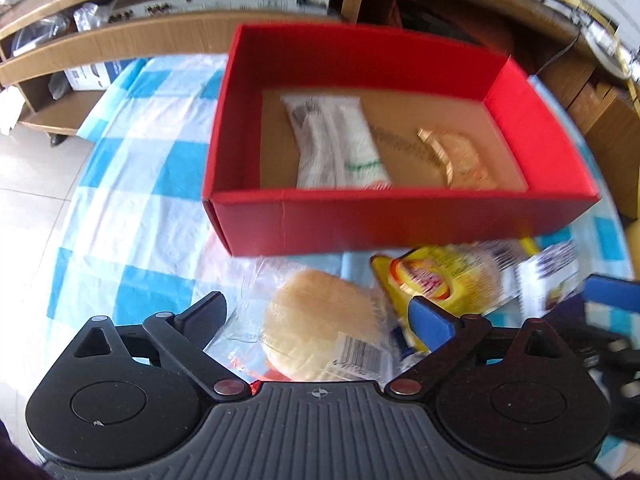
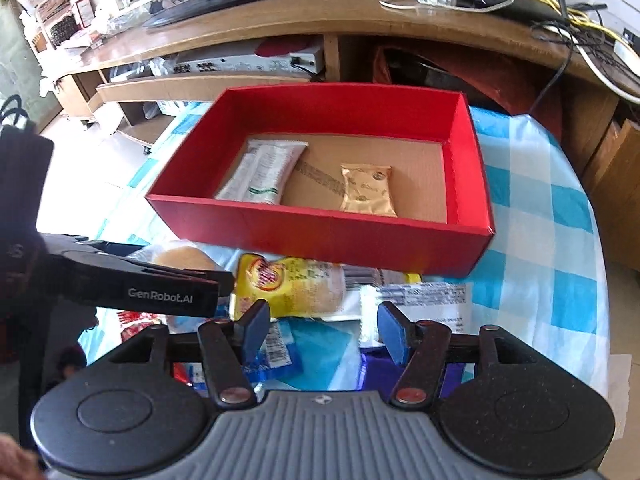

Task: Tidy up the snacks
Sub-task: 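Grasp the clear-wrapped round cake with the left tool while the right tool grasps the purple bar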

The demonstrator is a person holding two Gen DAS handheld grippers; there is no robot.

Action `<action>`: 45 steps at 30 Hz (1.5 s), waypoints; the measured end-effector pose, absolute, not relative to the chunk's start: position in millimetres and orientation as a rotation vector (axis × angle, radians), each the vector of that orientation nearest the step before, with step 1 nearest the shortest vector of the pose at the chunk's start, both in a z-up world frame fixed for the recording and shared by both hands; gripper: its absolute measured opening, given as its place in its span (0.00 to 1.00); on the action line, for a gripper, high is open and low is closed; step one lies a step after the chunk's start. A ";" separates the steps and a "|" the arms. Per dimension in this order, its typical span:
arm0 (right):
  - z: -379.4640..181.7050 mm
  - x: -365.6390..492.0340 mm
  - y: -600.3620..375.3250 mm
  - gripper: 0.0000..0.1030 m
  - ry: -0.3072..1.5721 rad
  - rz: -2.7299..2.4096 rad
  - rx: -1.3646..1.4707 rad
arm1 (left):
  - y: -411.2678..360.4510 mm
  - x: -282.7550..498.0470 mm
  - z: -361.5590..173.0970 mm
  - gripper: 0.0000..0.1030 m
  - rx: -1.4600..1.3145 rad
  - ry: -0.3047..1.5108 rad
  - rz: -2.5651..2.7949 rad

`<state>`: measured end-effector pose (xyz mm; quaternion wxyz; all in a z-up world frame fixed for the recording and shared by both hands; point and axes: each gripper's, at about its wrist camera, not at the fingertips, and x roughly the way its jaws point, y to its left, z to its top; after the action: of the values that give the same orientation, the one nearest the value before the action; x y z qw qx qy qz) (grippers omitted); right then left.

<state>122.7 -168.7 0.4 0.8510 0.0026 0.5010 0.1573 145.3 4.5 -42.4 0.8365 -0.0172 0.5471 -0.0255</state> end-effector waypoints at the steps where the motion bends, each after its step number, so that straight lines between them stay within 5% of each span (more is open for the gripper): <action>1: -0.7 123.2 -172.3 0.63 1.059 0.323 0.010 | 5.0 145.5 -46.0 0.94 -0.036 1.169 -0.055; 6: -4.7 124.9 -195.3 0.63 1.086 0.270 0.046 | 14.9 141.0 -42.7 0.78 -0.107 1.178 -0.084; 21: -41.5 110.7 -211.4 0.70 1.200 0.201 0.096 | 9.4 112.4 -20.4 0.62 -0.109 1.146 -0.161; 25: -48.1 110.8 -201.5 0.86 1.195 0.208 0.045 | 16.5 111.7 -20.6 0.63 -0.139 1.153 -0.161; 30: -50.2 109.7 -202.3 0.86 1.197 0.191 0.008 | 19.8 116.1 -26.2 0.84 -0.151 1.156 -0.147; 36: -61.8 111.8 -203.5 0.90 1.218 0.178 -0.009 | 16.1 126.9 -35.0 0.86 -0.116 1.169 -0.116; 39: -62.4 110.9 -198.8 0.87 1.205 0.179 -0.025 | 6.9 129.4 -37.1 0.90 -0.022 1.144 -0.093; 43: -57.4 108.9 -197.0 0.70 1.194 0.195 -0.030 | -4.8 126.5 -40.4 0.93 0.103 1.128 -0.088; 45: -56.0 107.7 -197.1 0.70 1.197 0.205 -0.020 | -8.4 123.4 -40.6 0.83 0.143 1.129 -0.097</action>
<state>107.7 -197.1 -56.0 0.8212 -0.0095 0.5624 0.0961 123.4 -8.4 -40.6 0.8412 0.0678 0.5344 -0.0458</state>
